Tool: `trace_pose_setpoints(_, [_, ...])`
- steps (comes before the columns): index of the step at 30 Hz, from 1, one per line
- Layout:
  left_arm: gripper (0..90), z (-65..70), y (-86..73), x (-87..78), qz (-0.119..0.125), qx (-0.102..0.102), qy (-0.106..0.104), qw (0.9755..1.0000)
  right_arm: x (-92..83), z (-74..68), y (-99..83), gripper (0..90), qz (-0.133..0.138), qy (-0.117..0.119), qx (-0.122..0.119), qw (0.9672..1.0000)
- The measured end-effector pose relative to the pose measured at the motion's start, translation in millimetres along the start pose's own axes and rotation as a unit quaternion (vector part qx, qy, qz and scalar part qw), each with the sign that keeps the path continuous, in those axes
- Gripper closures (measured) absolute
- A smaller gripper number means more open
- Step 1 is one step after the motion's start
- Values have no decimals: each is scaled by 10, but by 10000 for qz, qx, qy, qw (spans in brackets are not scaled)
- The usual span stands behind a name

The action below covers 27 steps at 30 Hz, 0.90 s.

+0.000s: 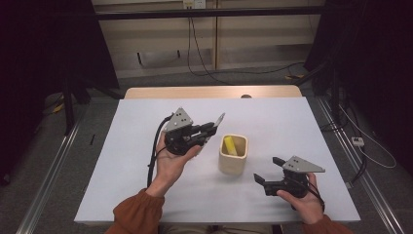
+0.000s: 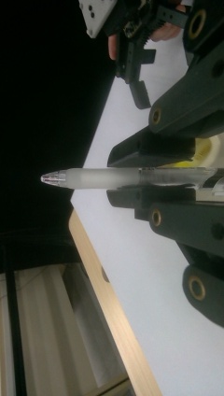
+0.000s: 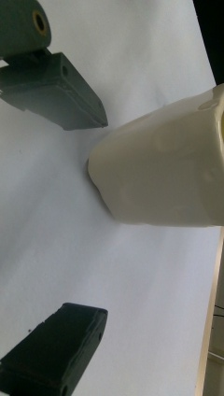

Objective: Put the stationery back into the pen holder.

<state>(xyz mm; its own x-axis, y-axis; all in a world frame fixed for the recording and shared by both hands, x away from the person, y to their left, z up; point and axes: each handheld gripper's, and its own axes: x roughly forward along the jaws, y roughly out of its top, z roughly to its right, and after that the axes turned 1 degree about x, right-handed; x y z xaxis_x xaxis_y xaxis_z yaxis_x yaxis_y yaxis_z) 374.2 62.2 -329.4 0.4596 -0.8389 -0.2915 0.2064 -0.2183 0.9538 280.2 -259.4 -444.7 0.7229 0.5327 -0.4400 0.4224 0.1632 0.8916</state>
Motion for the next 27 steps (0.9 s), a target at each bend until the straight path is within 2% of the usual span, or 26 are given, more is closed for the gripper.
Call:
trace_pose_setpoints(4, [802,30,33,28,96,10,-105,9999,-1,-3,0,75,-2,4,6,10000])
trace_pose_setpoints(11, [802,31,65,98,205,-76,-81,9997,2,-4,0,75,0,10,-1,10000])
trace_pose_setpoints(27, [802,110,163,377,315,-154,-199,9992,1,-1,0,73,1,22,5,10000])
